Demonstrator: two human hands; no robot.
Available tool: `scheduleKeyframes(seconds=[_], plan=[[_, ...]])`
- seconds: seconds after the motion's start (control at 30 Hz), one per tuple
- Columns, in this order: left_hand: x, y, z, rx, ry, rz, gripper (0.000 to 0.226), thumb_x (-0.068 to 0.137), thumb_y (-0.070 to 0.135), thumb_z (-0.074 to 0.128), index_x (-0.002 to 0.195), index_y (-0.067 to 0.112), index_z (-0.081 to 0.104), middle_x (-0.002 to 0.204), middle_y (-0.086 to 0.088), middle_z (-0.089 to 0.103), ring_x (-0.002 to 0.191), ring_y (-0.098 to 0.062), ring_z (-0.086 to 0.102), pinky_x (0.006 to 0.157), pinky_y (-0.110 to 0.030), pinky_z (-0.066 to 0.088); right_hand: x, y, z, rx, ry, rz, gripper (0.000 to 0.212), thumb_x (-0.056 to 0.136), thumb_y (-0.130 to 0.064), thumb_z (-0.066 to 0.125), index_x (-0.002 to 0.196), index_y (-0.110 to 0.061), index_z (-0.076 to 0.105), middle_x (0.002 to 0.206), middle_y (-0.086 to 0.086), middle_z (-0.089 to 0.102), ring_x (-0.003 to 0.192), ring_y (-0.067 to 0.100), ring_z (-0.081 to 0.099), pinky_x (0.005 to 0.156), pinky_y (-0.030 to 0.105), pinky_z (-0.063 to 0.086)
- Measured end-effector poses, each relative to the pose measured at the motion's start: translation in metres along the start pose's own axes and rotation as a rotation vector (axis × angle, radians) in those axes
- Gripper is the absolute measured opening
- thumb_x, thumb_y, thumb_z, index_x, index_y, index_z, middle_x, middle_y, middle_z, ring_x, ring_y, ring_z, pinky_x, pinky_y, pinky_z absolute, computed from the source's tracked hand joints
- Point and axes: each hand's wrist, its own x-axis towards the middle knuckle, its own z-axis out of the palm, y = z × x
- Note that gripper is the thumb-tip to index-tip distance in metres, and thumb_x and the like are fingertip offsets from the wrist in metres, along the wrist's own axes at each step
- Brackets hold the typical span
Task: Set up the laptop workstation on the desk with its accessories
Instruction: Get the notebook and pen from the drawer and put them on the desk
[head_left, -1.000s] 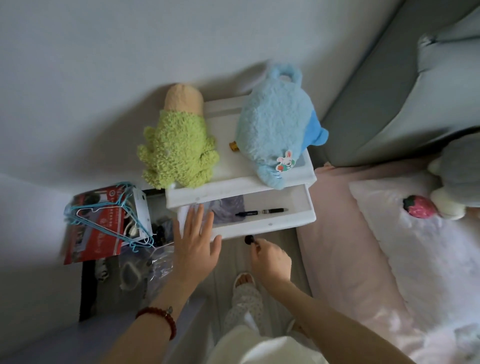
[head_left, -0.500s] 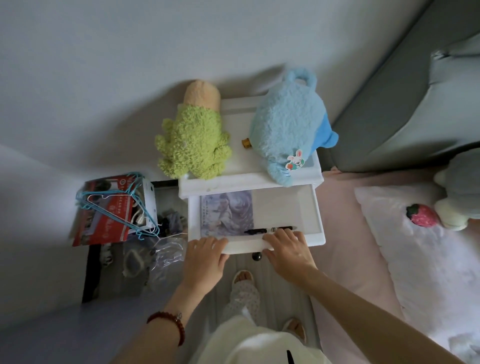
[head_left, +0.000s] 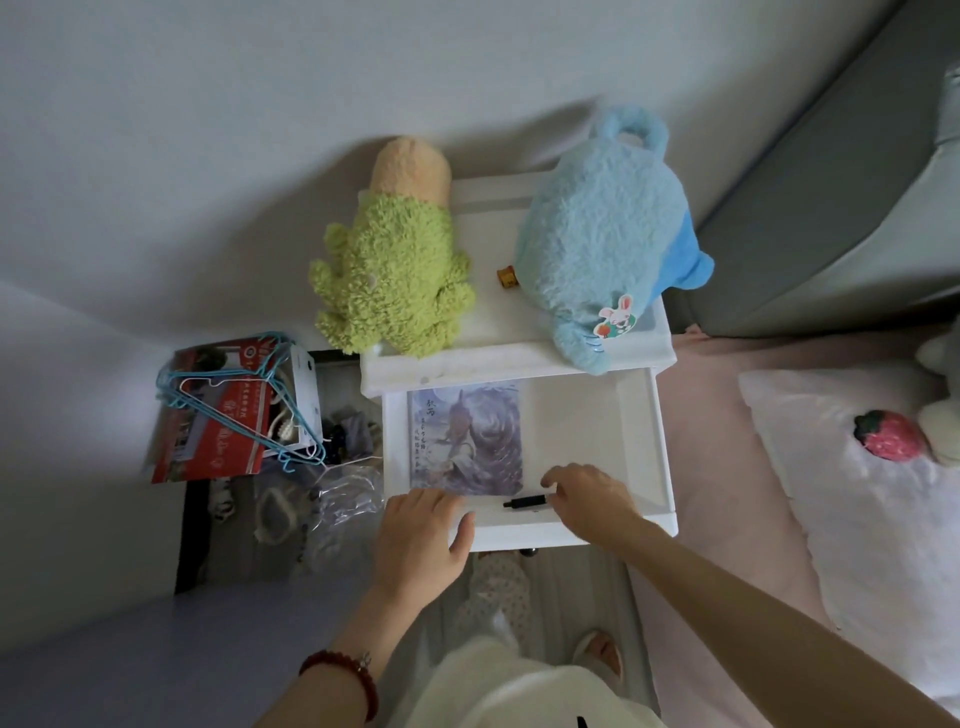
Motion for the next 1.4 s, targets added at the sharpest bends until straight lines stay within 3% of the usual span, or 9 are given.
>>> scheduleKeyframes(seconds=[0.27, 0.4, 0.53, 0.63, 0.83, 0.97, 1.1, 1.27, 1.4], plan=[[0.035, 0.005, 0.011, -0.019, -0.08, -0.193, 0.018, 0.083, 0.021, 0.052, 0.092, 0.012, 0.064, 0.093, -0.004, 0.065, 0.083, -0.025, 0.062, 0.068, -0.038, 0.053, 0.058, 0.005, 0.004, -0.349, -0.359, -0.032, 0.027, 0.083, -0.034, 0.06, 0.101, -0.015, 0.065, 0.108, 0.005, 0.063, 0.104, 0.026, 0.054, 0.077, 0.032, 0.036], [0.049, 0.009, 0.012, 0.025, -0.209, -0.315, 0.04, 0.086, 0.02, 0.053, 0.125, 0.01, 0.051, 0.134, -0.016, 0.047, 0.123, -0.033, 0.045, 0.092, -0.044, 0.044, 0.054, 0.004, -0.001, -0.358, -0.388, -0.083, 0.024, 0.086, -0.025, 0.051, 0.103, -0.008, 0.057, 0.107, 0.011, 0.062, 0.094, 0.029, 0.058, 0.072, 0.031, 0.041], [0.066, 0.009, 0.015, -0.098, -0.312, -0.5, 0.058, 0.092, 0.025, 0.042, 0.143, 0.011, 0.02, 0.153, -0.016, 0.013, 0.139, -0.032, 0.016, 0.107, -0.045, 0.028, 0.046, 0.0, -0.01, 0.109, -0.13, 0.101, 0.02, 0.087, -0.012, 0.042, 0.107, -0.007, 0.044, 0.086, 0.008, 0.055, 0.073, 0.026, 0.052, 0.062, 0.03, 0.039], [0.077, 0.007, 0.024, -0.258, -0.359, -0.668, 0.072, 0.091, 0.025, 0.048, 0.146, 0.009, 0.005, 0.155, -0.016, -0.002, 0.142, -0.033, 0.004, 0.111, -0.046, 0.023, 0.056, -0.013, -0.011, 0.518, 0.097, 0.309, 0.022, 0.086, -0.006, 0.041, 0.105, 0.0, 0.051, 0.091, 0.013, 0.057, 0.076, 0.031, 0.053, 0.061, 0.03, 0.039], [0.096, 0.01, 0.025, -0.458, -0.229, -0.9, 0.081, 0.083, 0.023, 0.059, 0.145, 0.008, 0.009, 0.151, -0.016, 0.018, 0.138, -0.037, 0.017, 0.109, -0.051, 0.022, 0.066, -0.042, 0.009, 0.817, 0.02, 0.448, 0.016, 0.084, -0.019, 0.052, 0.073, -0.007, 0.052, 0.062, 0.003, 0.05, 0.058, 0.021, 0.049, 0.051, 0.025, 0.037], [0.097, 0.008, 0.026, -0.453, -0.199, -0.9, 0.078, 0.08, 0.034, 0.062, 0.142, 0.009, 0.022, 0.144, -0.017, 0.032, 0.132, -0.036, 0.03, 0.106, -0.048, 0.027, 0.061, -0.045, 0.008, 0.925, 0.003, 0.441, 0.021, 0.082, -0.021, 0.058, 0.063, -0.015, 0.051, 0.058, 0.001, 0.051, 0.053, 0.017, 0.049, 0.05, 0.025, 0.039], [0.088, 0.013, 0.009, -0.668, -0.194, -0.854, 0.07, 0.08, 0.069, 0.043, 0.124, 0.015, 0.049, 0.13, -0.011, 0.049, 0.109, -0.025, 0.053, 0.097, -0.044, 0.044, 0.044, -0.04, -0.017, 0.893, 0.013, 0.385, 0.006, 0.088, -0.015, 0.051, 0.083, -0.011, 0.053, 0.061, 0.001, 0.048, 0.05, 0.012, 0.043, 0.036, 0.016, 0.032], [0.052, 0.037, -0.028, -0.427, -0.005, -0.499, 0.031, 0.089, 0.032, 0.052, 0.117, 0.019, 0.054, 0.13, -0.003, 0.048, 0.116, -0.021, 0.048, 0.096, -0.04, 0.041, 0.001, -0.024, -0.05, 1.043, 0.037, 0.442, 0.03, 0.09, -0.013, 0.053, 0.062, -0.012, 0.042, 0.052, 0.002, 0.031, 0.034, 0.009, 0.025, 0.032, 0.014, 0.018], [0.042, 0.046, -0.04, -0.549, -0.047, -0.584, 0.04, 0.092, 0.033, 0.046, 0.128, 0.016, 0.047, 0.136, -0.002, 0.044, 0.112, -0.021, 0.054, 0.093, -0.037, 0.046, -0.037, -0.012, -0.058, 0.989, 0.053, 0.406, 0.032, 0.09, -0.011, 0.052, 0.061, -0.012, 0.04, 0.051, 0.002, 0.032, 0.034, 0.009, 0.026, 0.032, 0.015, 0.02]])
